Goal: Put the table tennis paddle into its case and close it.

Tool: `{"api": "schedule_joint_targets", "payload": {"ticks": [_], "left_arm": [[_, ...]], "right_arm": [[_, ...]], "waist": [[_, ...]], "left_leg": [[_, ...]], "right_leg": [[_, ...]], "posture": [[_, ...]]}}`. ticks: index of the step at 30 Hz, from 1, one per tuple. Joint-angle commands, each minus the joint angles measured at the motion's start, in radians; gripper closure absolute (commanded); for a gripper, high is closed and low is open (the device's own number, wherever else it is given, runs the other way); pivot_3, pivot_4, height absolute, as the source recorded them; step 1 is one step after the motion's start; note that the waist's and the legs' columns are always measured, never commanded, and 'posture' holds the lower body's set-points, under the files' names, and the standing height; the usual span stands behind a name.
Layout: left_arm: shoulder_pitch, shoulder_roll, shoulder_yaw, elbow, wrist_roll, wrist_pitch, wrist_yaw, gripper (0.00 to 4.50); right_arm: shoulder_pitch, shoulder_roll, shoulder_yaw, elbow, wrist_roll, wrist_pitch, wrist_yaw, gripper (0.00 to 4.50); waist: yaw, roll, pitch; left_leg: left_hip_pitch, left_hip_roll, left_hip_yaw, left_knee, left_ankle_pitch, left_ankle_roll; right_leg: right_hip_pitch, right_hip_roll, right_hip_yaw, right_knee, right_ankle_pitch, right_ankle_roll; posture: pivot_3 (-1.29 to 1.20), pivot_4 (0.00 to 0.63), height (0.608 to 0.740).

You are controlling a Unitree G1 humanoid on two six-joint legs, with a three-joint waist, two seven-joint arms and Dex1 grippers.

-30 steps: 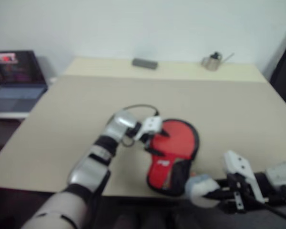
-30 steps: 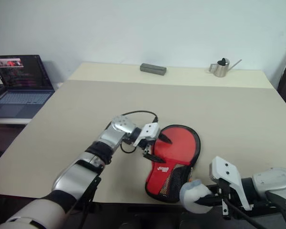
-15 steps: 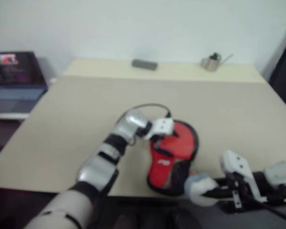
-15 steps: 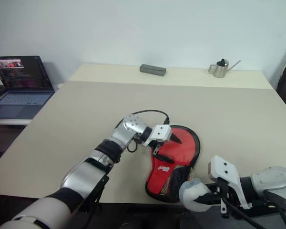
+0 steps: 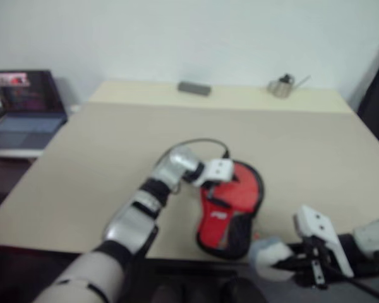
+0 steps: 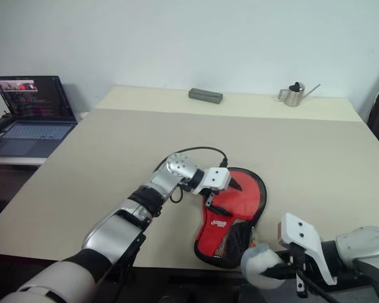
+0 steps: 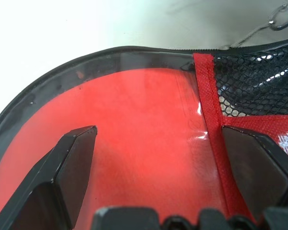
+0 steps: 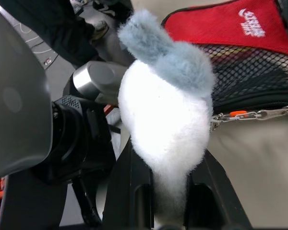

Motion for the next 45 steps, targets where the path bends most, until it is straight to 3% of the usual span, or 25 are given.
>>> {"api": "schedule_joint_targets", "payload": {"ticks": [1,16,24,31,36,45], "left_arm": [[0.032,-0.011,-0.055,0.036,0.072,0.002,0.013,0.00],[0.005,-0.060,-0.052,0.087,0.081,-0.007,0.040,0.00],[-0.005,-0.082,-0.044,0.112,0.089,-0.014,0.071,0.00],[-0.003,-0.090,-0.035,0.112,0.084,-0.007,0.088,0.00],[0.003,-0.088,-0.018,0.099,0.063,0.010,0.071,0.00],[0.018,-0.083,0.019,0.054,0.035,0.052,0.080,0.00]], "right_arm": [[0.032,-0.009,-0.021,-0.069,0.025,-0.017,0.031,4.25],[0.078,-0.055,-0.102,-0.185,0.245,0.004,-0.024,4.25],[0.030,-0.091,-0.036,-0.185,0.336,-0.033,-0.108,4.25],[0.010,-0.094,0.109,-0.185,0.250,-0.086,-0.165,4.25],[0.040,-0.116,0.022,-0.165,0.241,-0.062,-0.112,4.25],[-0.046,-0.136,-0.288,0.029,0.464,0.031,-0.029,1.17]], "waist": [[0.001,0.000,-0.001],[0.014,-0.003,-0.006],[0.025,-0.002,-0.007],[0.027,-0.002,-0.008],[0.027,-0.002,-0.008],[0.027,-0.002,-0.008]], "left_leg": [[0.000,0.000,0.000,0.000,0.000,0.000],[0.000,0.000,-0.002,0.000,0.000,0.000],[-0.001,-0.001,-0.006,-0.001,-0.001,0.002],[-0.002,-0.001,-0.008,-0.001,-0.002,0.003],[-0.002,-0.002,-0.009,-0.001,-0.002,0.003],[-0.002,-0.002,-0.009,-0.001,-0.002,0.003]], "right_leg": [[0.000,0.000,0.000,0.000,0.000,0.000],[0.002,-0.001,-0.001,-0.004,0.000,0.001],[0.008,-0.002,-0.003,-0.014,0.001,0.003],[0.009,-0.003,-0.005,-0.016,0.001,0.003],[0.009,-0.004,-0.006,-0.017,0.001,0.003],[0.010,-0.007,-0.006,-0.017,0.002,0.002]], "posture": [[0.00,0.150,0.740],[0.00,0.150,0.740],[0.00,0.150,0.740],[0.00,0.150,0.740],[0.00,0.150,0.740],[0.00,0.150,0.740]]}}
